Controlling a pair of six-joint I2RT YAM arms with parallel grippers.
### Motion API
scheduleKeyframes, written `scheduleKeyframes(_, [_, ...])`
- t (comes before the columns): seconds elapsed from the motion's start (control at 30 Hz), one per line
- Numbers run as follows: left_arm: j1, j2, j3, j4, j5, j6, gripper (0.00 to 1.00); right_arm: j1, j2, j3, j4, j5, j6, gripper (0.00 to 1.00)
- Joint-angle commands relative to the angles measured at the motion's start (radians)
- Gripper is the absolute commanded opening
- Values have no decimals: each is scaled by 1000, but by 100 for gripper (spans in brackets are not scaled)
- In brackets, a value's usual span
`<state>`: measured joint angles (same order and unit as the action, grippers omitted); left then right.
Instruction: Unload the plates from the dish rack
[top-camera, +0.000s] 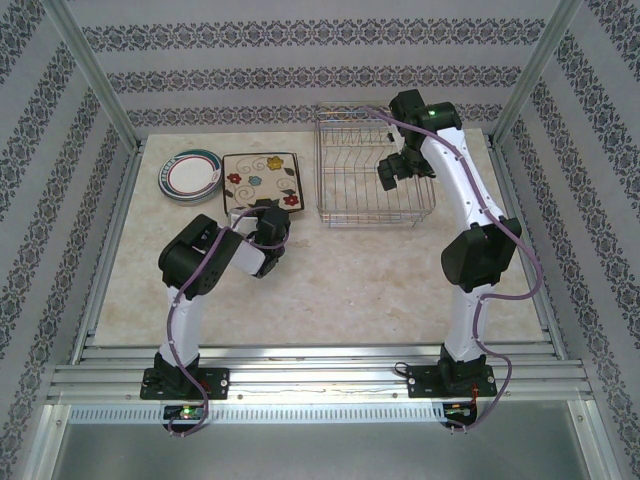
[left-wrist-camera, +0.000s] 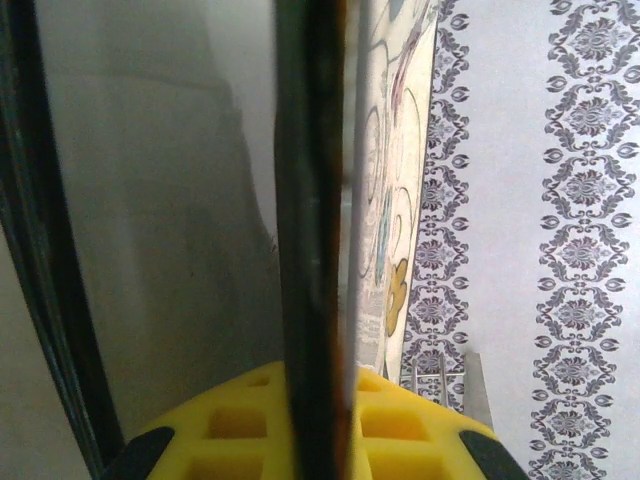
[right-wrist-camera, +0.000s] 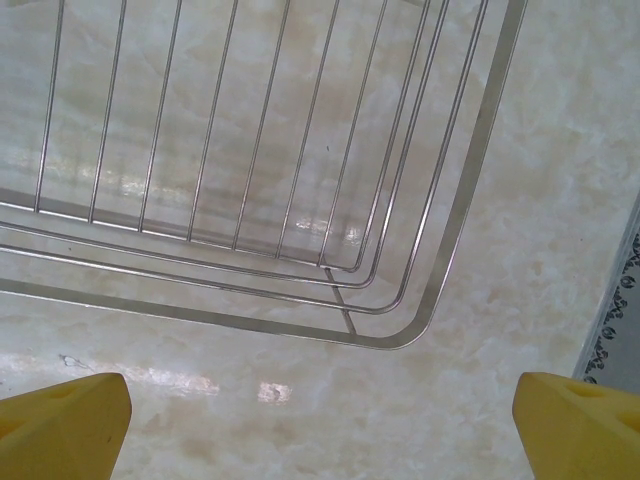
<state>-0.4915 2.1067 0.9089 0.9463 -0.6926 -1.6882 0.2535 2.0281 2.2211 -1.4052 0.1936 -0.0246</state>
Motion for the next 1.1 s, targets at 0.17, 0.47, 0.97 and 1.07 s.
scheduleKeyframes(0.17, [-1,-92,46,-45,22,-80,3,27,-26,-7,4,-16,33,98])
scheduleKeyframes(0.47, [2,-141,47,-126,14,-8,12,30,-60,-33,18,-19,37,98])
scheduleKeyframes(0.97, [2,-151,41,-171,-1,28,29,29,-77,-53,27,-13,27,98])
scheduleKeyframes(1.07, [5,-155,41,-194,16,30,39,30,-80,-61,35,-14,28,98])
